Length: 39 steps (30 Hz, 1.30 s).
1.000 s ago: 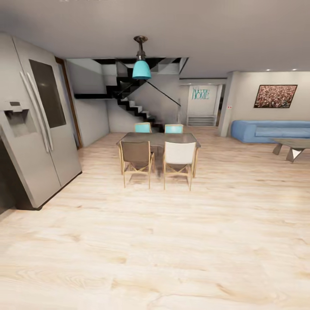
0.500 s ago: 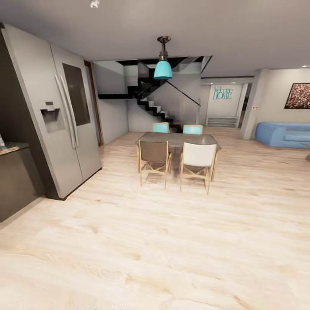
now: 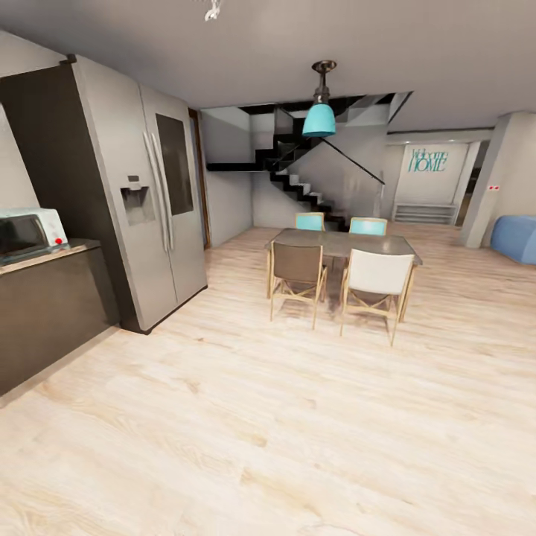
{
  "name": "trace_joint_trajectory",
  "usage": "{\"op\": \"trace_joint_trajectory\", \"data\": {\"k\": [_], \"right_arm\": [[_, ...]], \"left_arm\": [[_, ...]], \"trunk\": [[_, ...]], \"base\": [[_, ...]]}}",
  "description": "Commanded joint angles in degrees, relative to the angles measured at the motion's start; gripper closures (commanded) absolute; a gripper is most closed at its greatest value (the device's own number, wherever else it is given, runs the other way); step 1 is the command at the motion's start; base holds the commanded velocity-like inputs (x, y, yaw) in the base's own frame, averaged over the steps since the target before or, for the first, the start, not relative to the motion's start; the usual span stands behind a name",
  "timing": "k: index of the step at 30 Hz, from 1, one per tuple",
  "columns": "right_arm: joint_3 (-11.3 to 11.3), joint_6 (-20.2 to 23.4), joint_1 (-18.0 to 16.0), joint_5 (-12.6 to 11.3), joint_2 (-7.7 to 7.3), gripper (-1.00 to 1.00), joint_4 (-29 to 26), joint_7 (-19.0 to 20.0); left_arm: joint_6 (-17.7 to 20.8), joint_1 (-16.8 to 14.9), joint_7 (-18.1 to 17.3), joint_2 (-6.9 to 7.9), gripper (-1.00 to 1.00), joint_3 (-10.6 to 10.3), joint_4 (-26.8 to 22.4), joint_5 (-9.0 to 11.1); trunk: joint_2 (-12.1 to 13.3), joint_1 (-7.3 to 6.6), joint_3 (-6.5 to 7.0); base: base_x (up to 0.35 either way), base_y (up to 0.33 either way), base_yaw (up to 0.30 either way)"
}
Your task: In the kitchen, take the popcorn bag from the countertop, put it into the microwave, and heat it until the popcorn is cooked so the cooked popcorn ends up inside the bag.
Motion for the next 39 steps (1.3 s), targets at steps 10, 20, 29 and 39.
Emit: {"op": "trace_joint_trajectory", "data": {"k": [10,20,29,39], "right_arm": [[0.0,0.0,0.0,0.0,-0.01,-1.00,0.0,-0.1],[0.1,0.0,0.0,0.0,-0.01,-1.00,0.0,-0.1],[0.1,0.0,0.0,0.0,0.00,-1.00,0.0,-0.1],[0.1,0.0,0.0,0.0,-0.01,-1.00,0.0,-0.1]], "left_arm": [[0.0,0.0,0.0,-0.01,-1.00,0.0,0.0,0.0],[0.0,0.0,0.0,-0.01,-1.00,0.0,0.0,0.0],[0.0,0.0,0.0,-0.01,-1.00,0.0,0.0,0.0],[0.0,0.0,0.0,-0.01,-1.00,0.0,0.0,0.0]], "trunk": [[0.0,0.00,-0.05],[0.0,0.00,-0.05],[0.0,0.00,-0.05],[0.0,0.00,-0.05]], "base": [[0.000,0.000,0.280],[0.000,0.000,0.277],[0.000,0.000,0.276],[0.000,0.000,0.275]]}}
